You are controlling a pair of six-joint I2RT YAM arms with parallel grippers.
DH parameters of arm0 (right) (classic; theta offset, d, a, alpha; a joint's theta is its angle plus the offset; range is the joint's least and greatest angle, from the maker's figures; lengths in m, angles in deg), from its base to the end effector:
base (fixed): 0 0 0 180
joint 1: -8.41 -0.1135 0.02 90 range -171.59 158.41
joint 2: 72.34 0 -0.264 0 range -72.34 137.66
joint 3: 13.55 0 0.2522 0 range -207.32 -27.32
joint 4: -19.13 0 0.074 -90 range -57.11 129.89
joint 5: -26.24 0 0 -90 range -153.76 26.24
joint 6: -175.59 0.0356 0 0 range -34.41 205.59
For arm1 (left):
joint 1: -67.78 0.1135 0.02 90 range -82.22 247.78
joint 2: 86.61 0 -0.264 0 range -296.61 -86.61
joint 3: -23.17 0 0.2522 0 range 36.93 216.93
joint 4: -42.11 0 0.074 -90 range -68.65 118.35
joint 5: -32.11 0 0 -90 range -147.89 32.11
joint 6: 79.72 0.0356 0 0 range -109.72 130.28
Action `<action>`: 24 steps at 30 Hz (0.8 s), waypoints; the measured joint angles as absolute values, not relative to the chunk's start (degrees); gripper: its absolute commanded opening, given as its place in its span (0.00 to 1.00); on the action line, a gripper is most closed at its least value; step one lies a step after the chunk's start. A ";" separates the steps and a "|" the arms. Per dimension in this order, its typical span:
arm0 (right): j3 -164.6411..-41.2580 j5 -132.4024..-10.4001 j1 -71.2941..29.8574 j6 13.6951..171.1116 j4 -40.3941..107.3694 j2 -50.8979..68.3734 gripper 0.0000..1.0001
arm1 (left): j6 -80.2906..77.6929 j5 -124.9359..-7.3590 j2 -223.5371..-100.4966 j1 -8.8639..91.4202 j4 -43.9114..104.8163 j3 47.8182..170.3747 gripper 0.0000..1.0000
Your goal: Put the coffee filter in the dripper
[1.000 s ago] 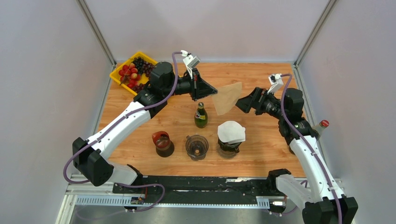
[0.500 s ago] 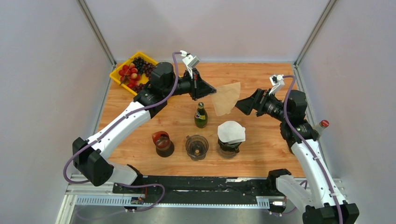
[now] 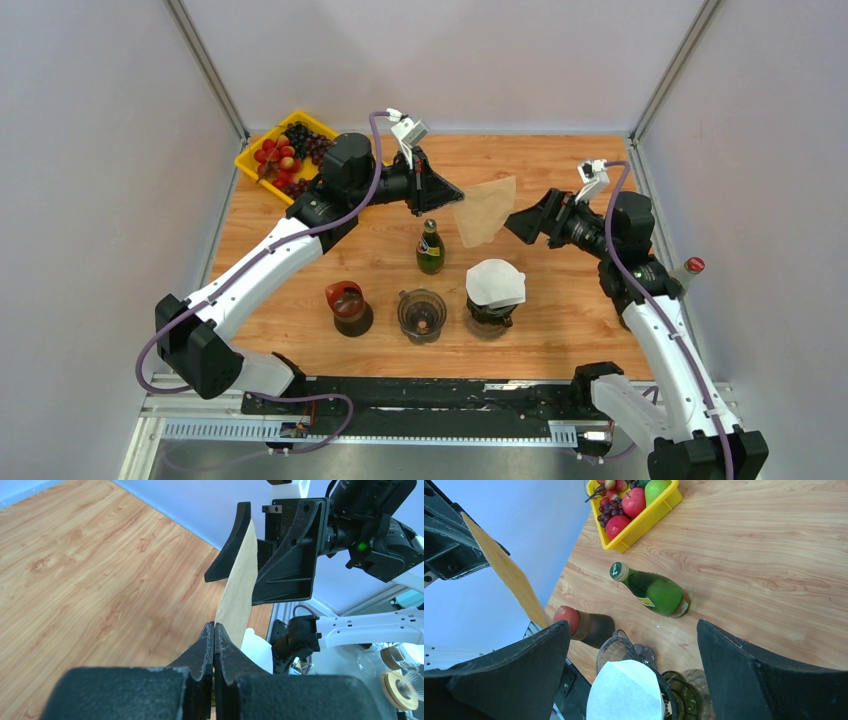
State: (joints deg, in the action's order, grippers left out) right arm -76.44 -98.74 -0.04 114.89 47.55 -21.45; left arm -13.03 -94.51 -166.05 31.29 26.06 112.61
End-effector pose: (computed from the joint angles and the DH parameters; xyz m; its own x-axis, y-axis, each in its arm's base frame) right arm 0.1940 0.0494 0.3416 -0.5690 0.3209 -0.7572 -0.4425 0.6566 0.6107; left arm 0.2462 -0.2086 0.4060 -0.4554 -0.0582 -0.8884 0.8428 0.2934 -0.4512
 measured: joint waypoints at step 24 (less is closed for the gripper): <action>-76.57 -96.67 -0.08 112.48 51.04 -19.00 1.00 | -14.82 -96.52 -166.05 31.29 28.62 112.61 0.00</action>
